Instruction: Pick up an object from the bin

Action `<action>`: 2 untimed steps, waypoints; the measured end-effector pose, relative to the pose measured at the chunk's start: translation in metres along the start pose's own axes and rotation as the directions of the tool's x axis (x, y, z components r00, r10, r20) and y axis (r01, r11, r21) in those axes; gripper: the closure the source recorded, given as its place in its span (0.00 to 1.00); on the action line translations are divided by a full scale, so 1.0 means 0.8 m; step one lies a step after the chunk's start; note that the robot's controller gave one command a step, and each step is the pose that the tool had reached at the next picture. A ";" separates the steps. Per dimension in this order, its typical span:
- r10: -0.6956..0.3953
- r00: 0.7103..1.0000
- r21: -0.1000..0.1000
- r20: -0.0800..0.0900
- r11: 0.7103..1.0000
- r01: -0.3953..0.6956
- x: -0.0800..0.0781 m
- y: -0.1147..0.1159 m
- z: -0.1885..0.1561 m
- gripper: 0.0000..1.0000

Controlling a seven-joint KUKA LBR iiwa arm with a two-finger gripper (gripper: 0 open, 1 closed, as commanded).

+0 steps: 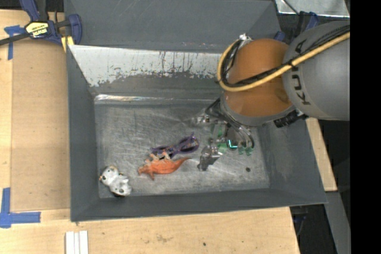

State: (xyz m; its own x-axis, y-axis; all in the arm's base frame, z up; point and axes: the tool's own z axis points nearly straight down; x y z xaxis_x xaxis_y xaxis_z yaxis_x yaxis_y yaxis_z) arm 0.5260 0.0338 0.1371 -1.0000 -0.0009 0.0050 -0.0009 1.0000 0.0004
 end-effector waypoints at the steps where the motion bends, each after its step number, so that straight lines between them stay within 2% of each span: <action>1: 0.001 1.000 0.000 0.007 1.000 -0.001 -0.002 0.000 -0.004 0.00; 2: -0.065 0.998 0.001 0.013 0.998 0.065 0.010 0.000 0.032 0.00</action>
Offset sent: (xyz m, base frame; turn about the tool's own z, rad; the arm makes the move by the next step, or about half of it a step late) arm -0.0252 -0.0015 -0.0671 -0.1458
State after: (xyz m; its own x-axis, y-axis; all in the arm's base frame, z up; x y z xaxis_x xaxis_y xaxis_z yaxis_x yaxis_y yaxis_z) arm 0.5180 0.0334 0.1116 -0.9978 -0.0662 -0.0084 -0.0662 0.9978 -0.0005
